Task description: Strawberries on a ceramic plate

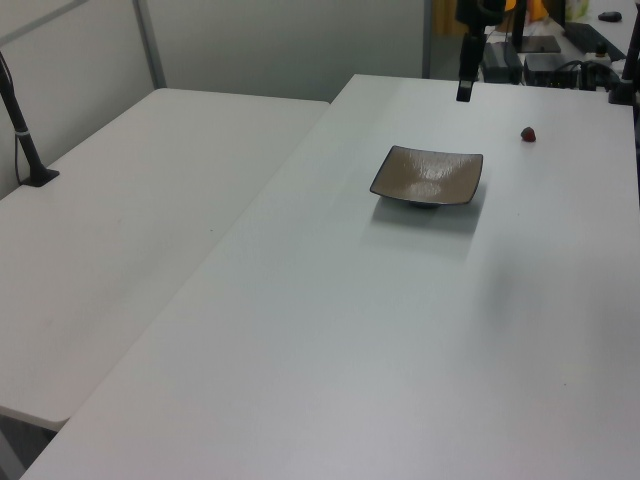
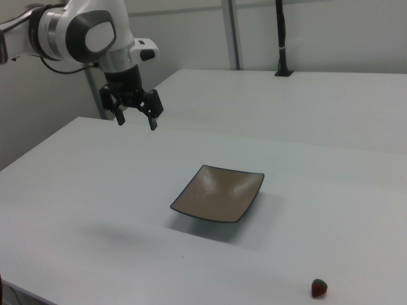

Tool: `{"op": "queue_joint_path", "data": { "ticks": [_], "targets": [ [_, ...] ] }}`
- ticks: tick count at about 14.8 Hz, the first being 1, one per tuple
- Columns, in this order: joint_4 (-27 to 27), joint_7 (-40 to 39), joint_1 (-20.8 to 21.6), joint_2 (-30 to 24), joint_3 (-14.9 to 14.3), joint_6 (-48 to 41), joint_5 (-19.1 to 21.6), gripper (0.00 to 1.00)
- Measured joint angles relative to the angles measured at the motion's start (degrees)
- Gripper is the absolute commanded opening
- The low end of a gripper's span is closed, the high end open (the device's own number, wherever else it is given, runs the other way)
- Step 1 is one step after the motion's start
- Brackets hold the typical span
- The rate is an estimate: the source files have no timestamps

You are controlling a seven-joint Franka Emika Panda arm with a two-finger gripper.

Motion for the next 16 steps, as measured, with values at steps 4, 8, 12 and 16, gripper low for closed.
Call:
{"op": "queue_joint_path", "data": {
  "ticks": [4,8,12,16],
  "targets": [
    [0.0,0.0,-0.2,-0.2,0.0,0.0,0.0,1.0],
    [0.0,0.0,-0.2,-0.2,0.0,0.0,0.0,1.0],
    [0.0,-6.7,-0.8,-0.2,-0.1,-0.1,0.0,1.0],
    [0.0,-28.1,-3.2,-0.3,-0.3,-4.9,-0.1,1.0]
  ]
}}
